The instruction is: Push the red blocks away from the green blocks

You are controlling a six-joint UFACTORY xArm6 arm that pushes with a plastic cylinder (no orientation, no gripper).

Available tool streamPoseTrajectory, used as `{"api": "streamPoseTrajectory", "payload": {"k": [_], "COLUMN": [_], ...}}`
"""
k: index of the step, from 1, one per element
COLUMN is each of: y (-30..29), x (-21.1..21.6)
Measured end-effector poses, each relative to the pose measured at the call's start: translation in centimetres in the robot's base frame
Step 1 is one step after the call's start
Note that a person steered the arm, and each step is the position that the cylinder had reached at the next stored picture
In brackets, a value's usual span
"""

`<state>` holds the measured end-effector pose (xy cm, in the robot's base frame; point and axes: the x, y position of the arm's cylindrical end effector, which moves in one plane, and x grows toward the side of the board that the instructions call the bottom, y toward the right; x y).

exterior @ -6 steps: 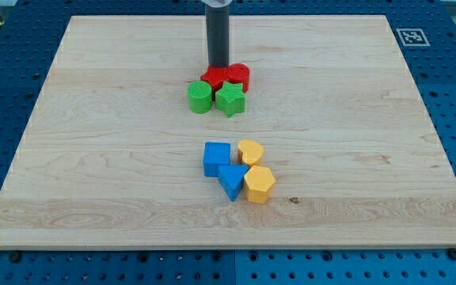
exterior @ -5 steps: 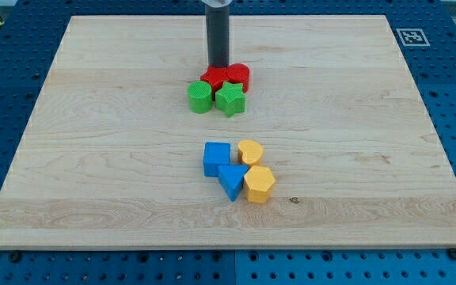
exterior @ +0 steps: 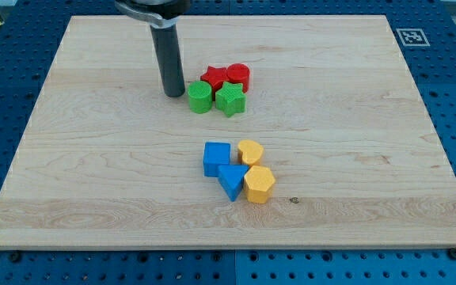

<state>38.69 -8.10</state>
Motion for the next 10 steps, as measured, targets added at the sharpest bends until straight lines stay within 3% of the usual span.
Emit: {"api": "streamPoseTrajectory", "payload": {"k": [4,6,7,9,10], "y": [11.8,14.1,12.6,-2.2,-5.5], "x": [-2.0,-3.3,-2.4,-3.1,0.6]}}
